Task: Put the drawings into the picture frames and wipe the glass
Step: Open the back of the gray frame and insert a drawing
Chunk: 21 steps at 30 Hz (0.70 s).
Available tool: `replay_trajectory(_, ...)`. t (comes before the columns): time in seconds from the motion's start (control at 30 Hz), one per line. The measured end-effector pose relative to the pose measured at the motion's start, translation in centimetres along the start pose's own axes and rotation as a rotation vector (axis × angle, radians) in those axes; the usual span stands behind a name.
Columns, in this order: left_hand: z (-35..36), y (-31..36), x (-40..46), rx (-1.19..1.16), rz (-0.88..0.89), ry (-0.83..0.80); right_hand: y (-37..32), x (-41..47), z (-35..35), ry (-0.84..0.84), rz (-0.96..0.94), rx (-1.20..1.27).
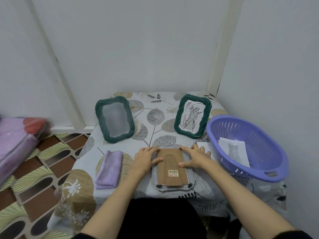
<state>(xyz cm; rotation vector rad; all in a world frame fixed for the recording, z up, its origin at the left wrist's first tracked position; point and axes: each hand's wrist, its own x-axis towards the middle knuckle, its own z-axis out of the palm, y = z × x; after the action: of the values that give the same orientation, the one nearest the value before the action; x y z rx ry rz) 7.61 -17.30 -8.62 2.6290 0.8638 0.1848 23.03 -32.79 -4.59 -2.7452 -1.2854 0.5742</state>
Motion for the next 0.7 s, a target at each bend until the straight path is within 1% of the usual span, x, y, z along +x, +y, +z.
replay_trajectory(0.1, -0.2, 0.2, 0.1, 0.009, 0.000, -0.026, 0.0, -0.1, 0.1, 0.009, -0.002, 0.013)
replay_trajectory(0.17, -0.2, 0.2, -0.3, -0.020, 0.008, -0.033, 0.2, -0.5, 0.4, 0.043, 0.000, 0.085)
replay_trajectory(0.27, -0.2, 0.2, -1.9, -0.023, 0.044, -0.004, 0.9, -2.1, 1.1, 0.219, -0.001, 0.214)
replay_trajectory(0.33, -0.3, 0.6, -3.2, 0.030, 0.088, 0.032, 1.7, -3.4, 1.7, 0.297, -0.073, 0.239)
replay_trajectory(0.4, -0.2, 1.2, -4.5, 0.060, 0.123, 0.043, 2.4, -4.6, 2.3, 0.272, -0.190, 0.282)
replay_trajectory(0.47, -0.1, 1.7, -5.4, 0.045, 0.117, 0.012, 2.8, -5.7, 2.6, 0.200, -0.270, 0.281)
replay_trajectory(0.53, 0.1, 1.9, -5.9, 0.027, 0.107, -0.005, 3.0, -6.3, 2.8, 0.159, -0.318, 0.214)
replay_trajectory(0.7, 0.4, 2.3, -6.4, -0.044, 0.134, 0.024, 2.5, -6.6, 2.8, 0.181, -0.377, 0.017)
